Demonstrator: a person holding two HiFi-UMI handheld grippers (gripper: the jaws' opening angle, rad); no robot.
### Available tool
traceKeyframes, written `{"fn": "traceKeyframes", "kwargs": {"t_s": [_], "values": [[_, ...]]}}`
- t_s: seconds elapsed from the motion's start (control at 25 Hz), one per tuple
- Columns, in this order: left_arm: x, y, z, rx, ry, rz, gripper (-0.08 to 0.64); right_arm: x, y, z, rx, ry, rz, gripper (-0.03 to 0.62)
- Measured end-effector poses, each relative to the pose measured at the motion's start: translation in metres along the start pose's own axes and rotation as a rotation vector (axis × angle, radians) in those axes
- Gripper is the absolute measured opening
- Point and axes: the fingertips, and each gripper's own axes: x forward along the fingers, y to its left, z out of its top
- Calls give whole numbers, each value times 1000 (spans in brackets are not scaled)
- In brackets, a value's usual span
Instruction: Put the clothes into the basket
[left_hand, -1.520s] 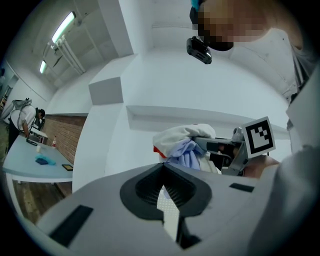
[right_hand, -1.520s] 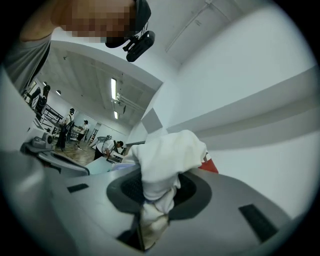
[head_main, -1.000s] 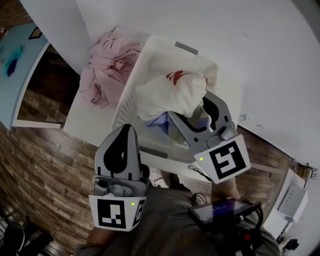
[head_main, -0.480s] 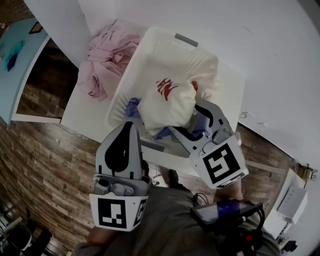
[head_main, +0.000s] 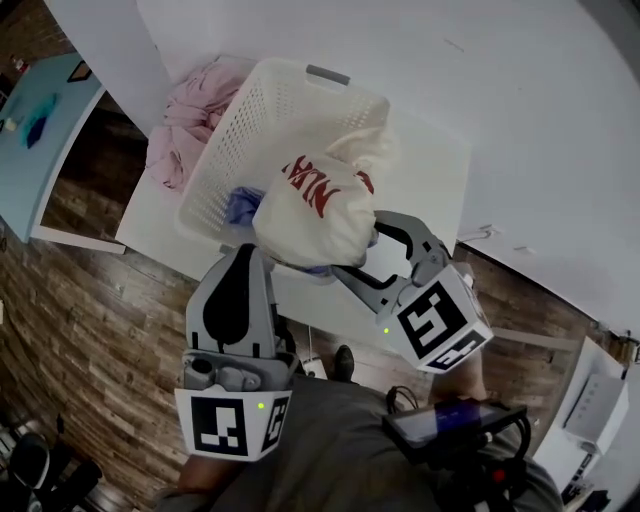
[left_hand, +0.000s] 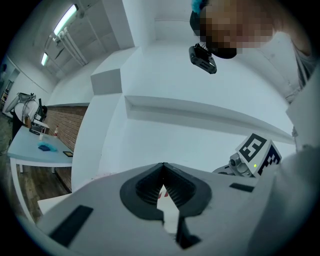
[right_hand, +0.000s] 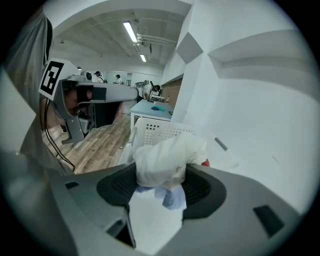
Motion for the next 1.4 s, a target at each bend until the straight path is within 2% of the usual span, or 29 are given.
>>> {"fn": "traceKeyframes", "kwargs": {"t_s": [0.16, 0.4, 0.8, 0.92, 1.0, 1.2, 1.4], "values": [[-13, -40, 0, 23, -10, -7, 8, -24, 6, -28, 15, -18, 0, 267], [-30, -89, -4, 41, -13, -20, 8, -67, 2, -62, 36, -49, -67, 225], [-28, -121, 9, 83, -37, -33, 8, -96, -16, -63, 64, -152, -162, 166], [-27, -122, 16, 99, -55, -32, 8, -109, -24, -43, 65, -269, -228, 62], [-29, -123, 20, 108, -66, -27, 8, -122, -25, -26, 66, -390, -264, 28], [-38, -127, 32, 135, -97, -9, 8, -149, -12, 6, 49, -597, -297, 9], [-58, -135, 41, 162, -125, 18, 8, -165, 11, 20, 124, -716, -228, 9]]}}
